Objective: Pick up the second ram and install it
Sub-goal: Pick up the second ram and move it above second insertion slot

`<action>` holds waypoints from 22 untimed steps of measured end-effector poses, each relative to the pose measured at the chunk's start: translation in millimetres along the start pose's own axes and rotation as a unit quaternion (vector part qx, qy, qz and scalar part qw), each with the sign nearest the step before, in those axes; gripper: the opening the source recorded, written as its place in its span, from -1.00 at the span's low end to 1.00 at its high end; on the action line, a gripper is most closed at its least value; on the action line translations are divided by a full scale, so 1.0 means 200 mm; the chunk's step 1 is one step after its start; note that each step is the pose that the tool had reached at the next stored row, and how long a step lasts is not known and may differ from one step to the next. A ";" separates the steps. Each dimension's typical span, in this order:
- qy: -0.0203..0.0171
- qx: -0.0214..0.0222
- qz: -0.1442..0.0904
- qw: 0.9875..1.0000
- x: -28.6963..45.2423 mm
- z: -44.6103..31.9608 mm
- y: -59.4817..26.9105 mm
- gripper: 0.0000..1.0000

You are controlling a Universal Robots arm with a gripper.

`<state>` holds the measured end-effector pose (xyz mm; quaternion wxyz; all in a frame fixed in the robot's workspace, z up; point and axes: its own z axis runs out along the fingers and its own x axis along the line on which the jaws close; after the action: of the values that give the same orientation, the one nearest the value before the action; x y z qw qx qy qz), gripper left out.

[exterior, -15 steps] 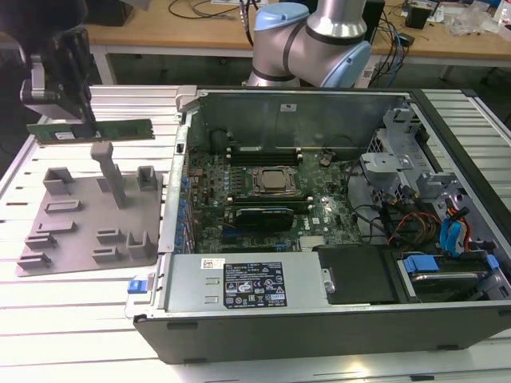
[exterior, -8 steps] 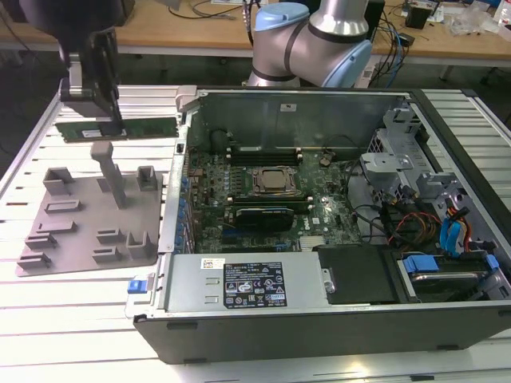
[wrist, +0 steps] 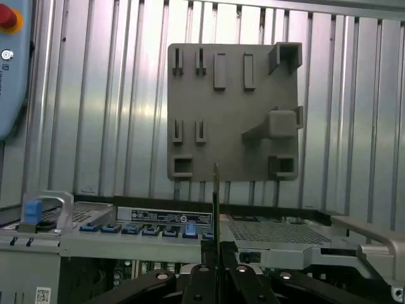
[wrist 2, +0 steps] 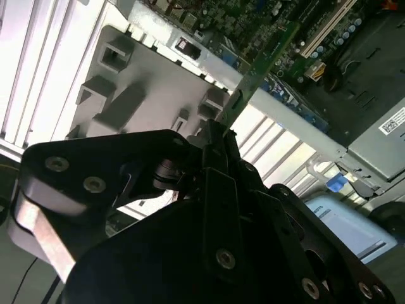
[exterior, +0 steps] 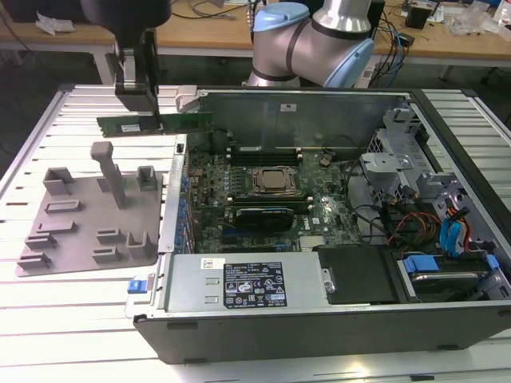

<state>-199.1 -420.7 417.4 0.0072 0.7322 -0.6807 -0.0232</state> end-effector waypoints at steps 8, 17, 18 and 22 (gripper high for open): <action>0.000 0.000 0.000 1.000 -0.042 0.004 -0.162 -0.77; -0.027 0.000 0.000 1.000 -0.101 0.026 -0.331 -0.77; -0.030 0.001 0.002 1.000 -0.101 0.031 -0.335 -0.77; -0.031 0.002 0.031 0.999 -0.100 0.050 -0.339 -0.77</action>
<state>-133.4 -395.6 405.1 -0.0152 0.7099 -0.7027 -0.0444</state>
